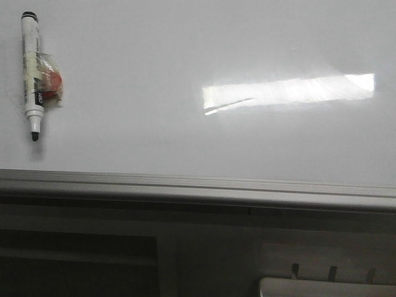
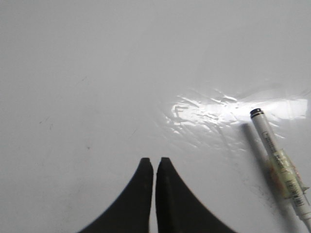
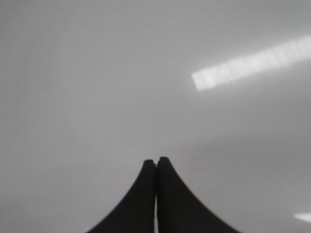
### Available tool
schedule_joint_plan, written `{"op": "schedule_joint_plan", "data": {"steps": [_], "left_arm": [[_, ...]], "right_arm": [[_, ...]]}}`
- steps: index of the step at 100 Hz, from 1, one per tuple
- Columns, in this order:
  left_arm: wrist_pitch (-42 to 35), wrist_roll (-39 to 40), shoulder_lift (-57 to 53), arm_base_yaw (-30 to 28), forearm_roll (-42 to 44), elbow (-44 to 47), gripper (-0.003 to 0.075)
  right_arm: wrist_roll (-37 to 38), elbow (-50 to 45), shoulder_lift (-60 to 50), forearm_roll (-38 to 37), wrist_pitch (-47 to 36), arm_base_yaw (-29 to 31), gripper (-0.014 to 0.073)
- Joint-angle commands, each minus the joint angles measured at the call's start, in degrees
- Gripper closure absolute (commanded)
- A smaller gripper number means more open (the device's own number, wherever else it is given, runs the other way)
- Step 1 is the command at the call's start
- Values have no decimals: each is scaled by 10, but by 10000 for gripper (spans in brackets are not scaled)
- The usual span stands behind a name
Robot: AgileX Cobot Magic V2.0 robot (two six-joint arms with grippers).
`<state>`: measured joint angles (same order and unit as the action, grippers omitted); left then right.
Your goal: Write number 2 on whiteboard
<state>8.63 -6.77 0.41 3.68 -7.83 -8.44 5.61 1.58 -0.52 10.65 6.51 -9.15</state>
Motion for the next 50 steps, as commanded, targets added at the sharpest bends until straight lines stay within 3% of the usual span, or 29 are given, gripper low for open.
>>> {"op": "schedule_joint_plan", "data": {"steps": [1,10,18,28,44,50], "left_arm": [[57,-1,46,-4,13,-88,741],[131,-1,99,-5,13,-157,741],[164,-1,142,-5,12,-195,741],[149,-1,180,-5,-8,-207,741],[129,-8,226,-5,-75,-207,734],[120,-34,247,-5,-88,-207,681]], "right_arm": [[5,69,2,16,52,3,672],[-8,129,31,15,120,3,672],[-72,178,74,11,141,3,672],[-163,224,127,8,148,3,672],[-164,239,177,14,150,3,672],[-164,239,188,14,150,3,672]]}}
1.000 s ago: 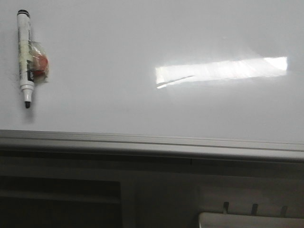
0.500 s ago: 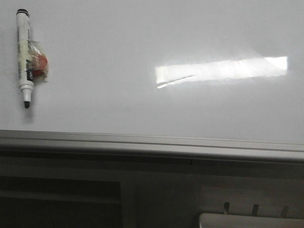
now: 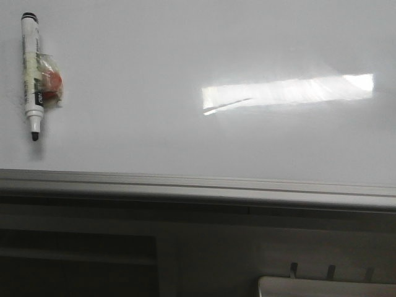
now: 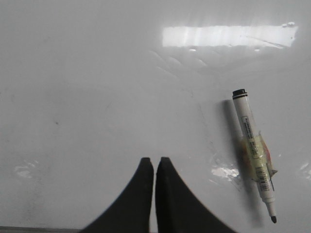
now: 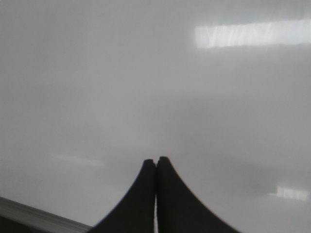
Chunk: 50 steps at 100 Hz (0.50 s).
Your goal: Write number 2 on whiteboard
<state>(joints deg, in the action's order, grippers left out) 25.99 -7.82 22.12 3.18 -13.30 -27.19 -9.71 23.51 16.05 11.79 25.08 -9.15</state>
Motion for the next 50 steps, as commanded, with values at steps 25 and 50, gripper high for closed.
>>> {"op": "schedule_joint_plan", "data": {"steps": [25,50], "left_arm": [[-150,-41,137,1,-68,-3,348],[-186,-43,217,127,-104,-2,352]], "right_arm": [[-10,18,54,17,-56,3,672],[-10,18,56,34,-57,3,672]]}}
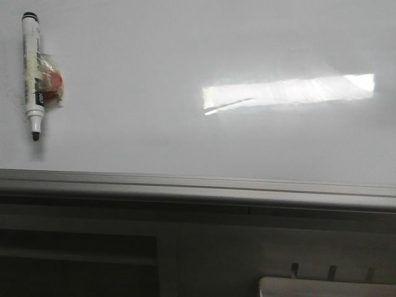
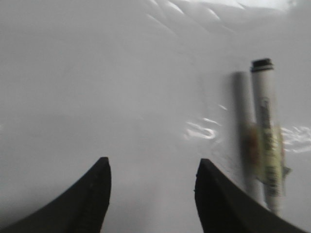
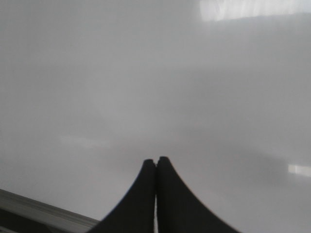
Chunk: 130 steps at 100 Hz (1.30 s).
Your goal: Write number 2 on whiteboard
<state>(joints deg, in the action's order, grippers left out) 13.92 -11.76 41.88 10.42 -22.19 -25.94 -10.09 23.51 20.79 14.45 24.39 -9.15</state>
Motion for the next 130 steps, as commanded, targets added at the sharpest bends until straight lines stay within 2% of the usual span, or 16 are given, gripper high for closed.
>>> {"op": "schedule_joint_plan", "data": {"steps": [1,11,19,33,46,61,75,91,97,110,124,130], "left_arm": [[-70,-3,21,67,-15,-14,352],[-128,-3,47,150,-9,-14,352],[-146,-3,61,209,11,-14,352],[-159,-2,90,259,9,-14,353],[-187,-1,125,263,-18,-14,353],[-233,-1,167,263,-104,-14,378],[-235,-1,204,263,-106,-14,447],[-250,-1,245,263,-123,-14,472],[-251,-1,257,263,-123,-14,526],[-251,-1,266,263,-123,-14,742],[-243,-1,258,272,-105,-14,741],[-225,-1,238,284,-55,-14,741]], "right_arm": [[-6,18,9,7,-50,3,672],[-6,18,9,9,-47,3,672],[-6,18,9,9,-41,3,672],[-6,18,9,9,-36,3,672],[-6,18,9,9,-36,3,672],[-6,18,9,9,-36,3,672],[-6,18,9,9,-44,3,672],[-6,18,9,9,-60,3,672],[-6,18,9,9,-61,3,672],[-6,18,9,9,-56,3,672],[-12,22,9,9,-33,1,672],[-27,28,9,22,-13,-7,672]]}}
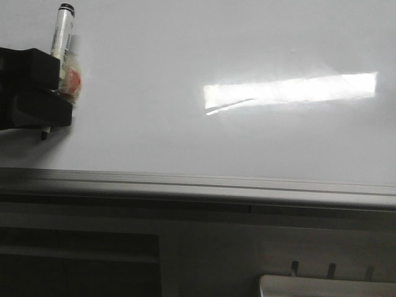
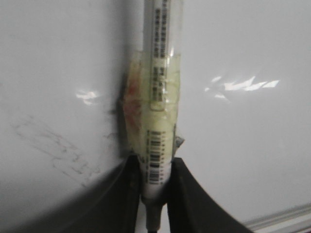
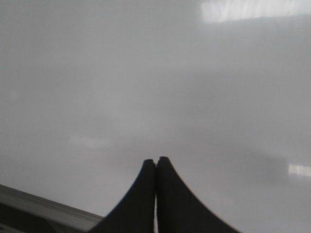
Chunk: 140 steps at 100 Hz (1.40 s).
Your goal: Write number 2 on whiteboard
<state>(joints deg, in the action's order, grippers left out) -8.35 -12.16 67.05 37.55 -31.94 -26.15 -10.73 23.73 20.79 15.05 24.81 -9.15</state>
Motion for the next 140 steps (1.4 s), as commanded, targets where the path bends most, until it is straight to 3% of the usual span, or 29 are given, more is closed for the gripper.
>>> {"op": "schedule_joint_plan", "data": {"steps": [1,27,39,48,58,64,69,109,127,140], "left_arm": [[0,3,-16,17,50,-12,741],[71,2,-148,121,283,-12,741],[83,1,-191,175,413,-12,741],[99,1,-208,208,459,-12,741],[114,1,-211,230,489,-12,741],[127,1,-211,238,516,-12,741],[139,1,-211,242,541,-12,741],[142,1,-189,245,570,-12,741],[134,1,-189,245,570,-12,741],[134,1,-189,245,570,-12,741]], "right_arm": [[-28,28,9,23,-12,-10,672],[-283,76,30,245,83,-108,672],[-345,91,71,320,100,-157,658],[-431,102,103,373,101,-189,557],[-513,119,148,416,99,-226,340],[-515,133,178,416,102,-241,244],[-520,150,201,418,106,-254,219],[-564,238,355,419,65,-374,228],[-582,241,391,409,43,-385,230],[-582,241,401,409,42,-385,349]]}}
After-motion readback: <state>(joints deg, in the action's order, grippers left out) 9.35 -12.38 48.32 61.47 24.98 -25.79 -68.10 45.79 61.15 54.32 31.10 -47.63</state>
